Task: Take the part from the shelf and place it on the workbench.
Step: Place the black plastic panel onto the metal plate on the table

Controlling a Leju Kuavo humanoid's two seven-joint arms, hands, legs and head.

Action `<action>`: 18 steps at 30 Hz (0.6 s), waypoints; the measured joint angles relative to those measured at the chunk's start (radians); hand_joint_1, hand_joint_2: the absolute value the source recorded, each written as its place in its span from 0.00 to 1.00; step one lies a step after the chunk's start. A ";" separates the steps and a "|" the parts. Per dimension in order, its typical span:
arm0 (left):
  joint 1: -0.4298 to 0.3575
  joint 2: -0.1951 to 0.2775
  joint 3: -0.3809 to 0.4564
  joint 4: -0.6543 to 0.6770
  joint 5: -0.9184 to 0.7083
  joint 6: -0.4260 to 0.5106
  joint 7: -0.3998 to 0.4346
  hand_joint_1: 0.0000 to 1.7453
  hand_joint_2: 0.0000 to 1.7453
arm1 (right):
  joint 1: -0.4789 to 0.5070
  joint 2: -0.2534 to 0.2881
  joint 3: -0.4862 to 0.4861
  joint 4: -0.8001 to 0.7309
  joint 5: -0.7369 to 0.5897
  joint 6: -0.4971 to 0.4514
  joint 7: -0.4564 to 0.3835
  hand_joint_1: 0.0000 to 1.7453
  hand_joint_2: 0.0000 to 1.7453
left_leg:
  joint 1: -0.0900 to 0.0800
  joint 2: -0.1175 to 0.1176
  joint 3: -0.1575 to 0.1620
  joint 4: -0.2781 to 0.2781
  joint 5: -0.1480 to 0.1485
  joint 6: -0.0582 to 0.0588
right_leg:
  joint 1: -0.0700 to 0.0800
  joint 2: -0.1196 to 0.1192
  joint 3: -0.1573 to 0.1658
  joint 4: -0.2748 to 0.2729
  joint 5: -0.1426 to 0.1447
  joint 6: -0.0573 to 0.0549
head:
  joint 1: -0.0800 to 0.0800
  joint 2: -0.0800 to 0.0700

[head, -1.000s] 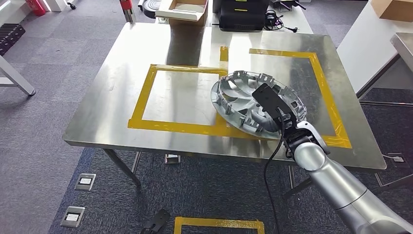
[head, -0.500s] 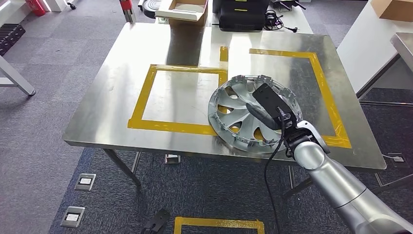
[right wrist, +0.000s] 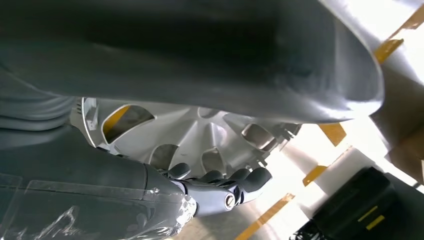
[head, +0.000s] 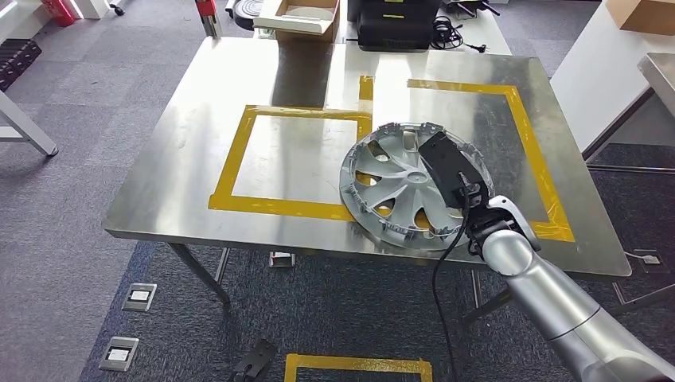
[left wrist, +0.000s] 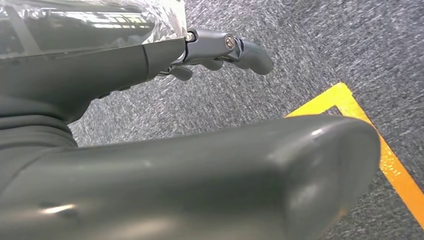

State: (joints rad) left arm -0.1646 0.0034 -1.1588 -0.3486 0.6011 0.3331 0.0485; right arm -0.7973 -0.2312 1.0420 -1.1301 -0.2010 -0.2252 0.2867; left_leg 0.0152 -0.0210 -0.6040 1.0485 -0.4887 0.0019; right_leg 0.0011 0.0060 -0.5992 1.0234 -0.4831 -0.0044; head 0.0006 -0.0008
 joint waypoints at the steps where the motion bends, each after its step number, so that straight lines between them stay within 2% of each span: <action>1: 0.002 0.000 0.000 0.000 0.000 0.001 0.000 0.00 0.00 | 0.000 0.000 -0.006 -0.014 -0.014 -0.011 -0.015 0.00 0.00 | 0.000 0.000 0.000 0.000 0.000 0.000 | 0.000 0.000 0.000 0.000 0.000 0.000 | 0.000 0.000; 5: 0.012 0.001 0.005 0.001 0.005 0.002 -0.013 0.00 0.00 | -0.003 -0.010 -0.048 -0.110 -0.075 -0.067 -0.081 0.00 0.00 | 0.000 0.000 0.001 0.000 0.000 0.000 | 0.000 0.000 0.000 0.000 0.000 0.000 | 0.000 0.000; 8: 0.021 0.001 0.015 0.002 0.015 0.004 -0.031 0.00 0.00 | -0.009 -0.032 -0.083 -0.212 -0.092 -0.110 -0.094 0.00 0.00 | 0.000 0.000 0.001 0.000 0.000 0.000 | 0.000 0.000 0.000 0.000 0.000 0.000 | 0.000 0.000; 18: 0.045 0.002 0.025 0.007 0.038 0.005 -0.051 0.00 0.00 | 0.074 -0.140 -0.200 -0.511 -0.070 -0.223 -0.152 0.00 0.00 | 0.000 0.001 0.002 0.000 0.000 0.000 | 0.000 0.001 0.001 -0.001 0.000 0.000 | 0.000 0.000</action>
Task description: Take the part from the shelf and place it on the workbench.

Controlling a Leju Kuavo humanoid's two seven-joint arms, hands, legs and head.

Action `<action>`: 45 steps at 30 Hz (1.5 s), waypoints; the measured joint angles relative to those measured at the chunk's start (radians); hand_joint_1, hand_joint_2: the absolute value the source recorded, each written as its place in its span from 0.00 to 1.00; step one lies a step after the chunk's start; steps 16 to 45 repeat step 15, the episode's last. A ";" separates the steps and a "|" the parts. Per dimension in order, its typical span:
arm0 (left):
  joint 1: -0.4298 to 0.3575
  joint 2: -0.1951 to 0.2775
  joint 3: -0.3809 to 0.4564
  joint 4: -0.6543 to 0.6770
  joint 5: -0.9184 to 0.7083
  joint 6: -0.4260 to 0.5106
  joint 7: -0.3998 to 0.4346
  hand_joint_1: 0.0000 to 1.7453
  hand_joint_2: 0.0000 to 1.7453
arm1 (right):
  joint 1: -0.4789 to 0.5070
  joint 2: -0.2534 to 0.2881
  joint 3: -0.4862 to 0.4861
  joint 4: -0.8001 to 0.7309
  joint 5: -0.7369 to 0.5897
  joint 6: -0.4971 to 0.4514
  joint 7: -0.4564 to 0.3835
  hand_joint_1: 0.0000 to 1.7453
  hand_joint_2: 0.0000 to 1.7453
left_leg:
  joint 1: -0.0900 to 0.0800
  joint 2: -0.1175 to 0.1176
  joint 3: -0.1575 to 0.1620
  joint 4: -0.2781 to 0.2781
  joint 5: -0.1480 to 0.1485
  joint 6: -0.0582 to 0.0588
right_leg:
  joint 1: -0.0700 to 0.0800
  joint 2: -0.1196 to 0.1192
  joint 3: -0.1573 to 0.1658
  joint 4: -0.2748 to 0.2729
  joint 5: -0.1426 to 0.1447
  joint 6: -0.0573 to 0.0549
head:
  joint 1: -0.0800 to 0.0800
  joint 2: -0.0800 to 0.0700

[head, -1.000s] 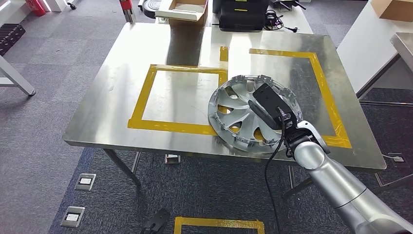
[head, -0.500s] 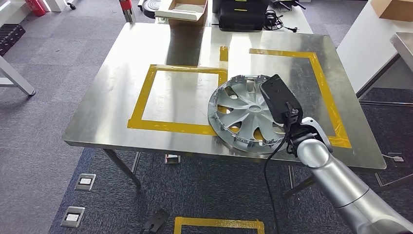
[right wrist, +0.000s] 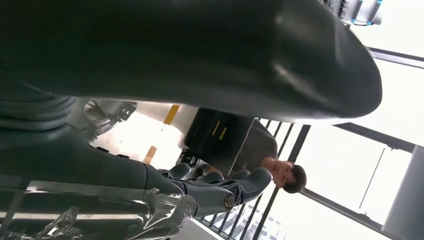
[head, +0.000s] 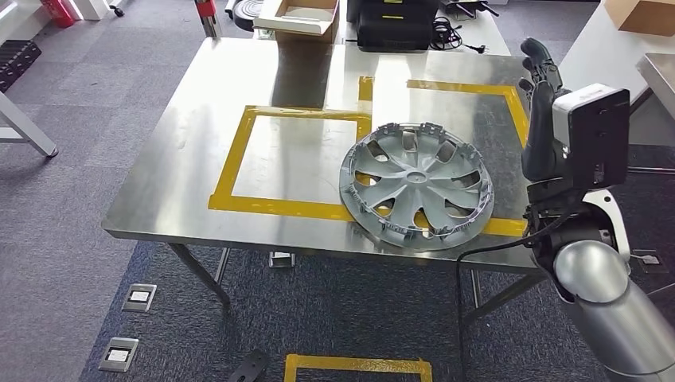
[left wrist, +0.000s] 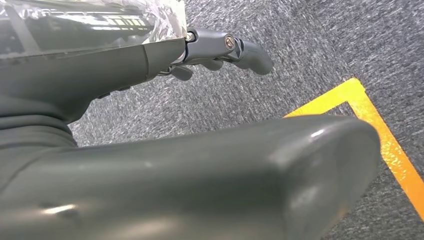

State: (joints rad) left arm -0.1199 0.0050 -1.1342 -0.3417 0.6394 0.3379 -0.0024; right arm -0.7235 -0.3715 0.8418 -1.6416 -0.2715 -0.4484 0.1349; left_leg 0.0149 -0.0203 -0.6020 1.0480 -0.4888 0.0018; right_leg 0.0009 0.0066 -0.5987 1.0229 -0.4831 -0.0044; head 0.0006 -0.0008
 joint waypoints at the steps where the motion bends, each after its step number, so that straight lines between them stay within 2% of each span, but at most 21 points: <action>1: 0.000 0.000 0.000 0.000 0.000 -0.001 0.001 0.00 0.00 | 0.012 -0.009 -0.012 -0.020 -0.005 -0.002 -0.006 0.00 0.00 | 0.000 0.000 0.000 0.000 0.000 0.000 | 0.000 0.000 0.000 0.000 0.000 0.000 | 0.000 0.000; 7: -0.003 0.000 0.000 0.001 -0.004 -0.005 0.022 0.00 0.00 | 0.058 -0.042 -0.058 -0.088 -0.022 0.013 -0.030 0.00 0.00 | 0.000 0.000 0.001 -0.001 0.000 0.000 | 0.000 0.000 0.000 0.000 0.000 0.000 | 0.000 0.000; 14: -0.005 -0.001 0.000 0.001 -0.004 -0.010 0.028 0.00 0.00 | 0.075 -0.058 -0.073 -0.120 -0.022 0.032 -0.031 0.00 0.00 | -0.001 0.000 0.001 -0.002 0.000 0.000 | 0.000 0.000 0.000 0.000 0.000 0.000 | 0.000 0.000; 45: -0.005 -0.001 0.000 0.001 -0.003 -0.010 0.028 0.00 0.00 | 0.076 -0.059 -0.073 -0.121 -0.022 0.034 -0.031 0.00 0.00 | -0.001 0.000 0.001 -0.002 0.000 0.000 | -0.001 0.000 0.000 0.000 0.000 0.000 | 0.000 0.000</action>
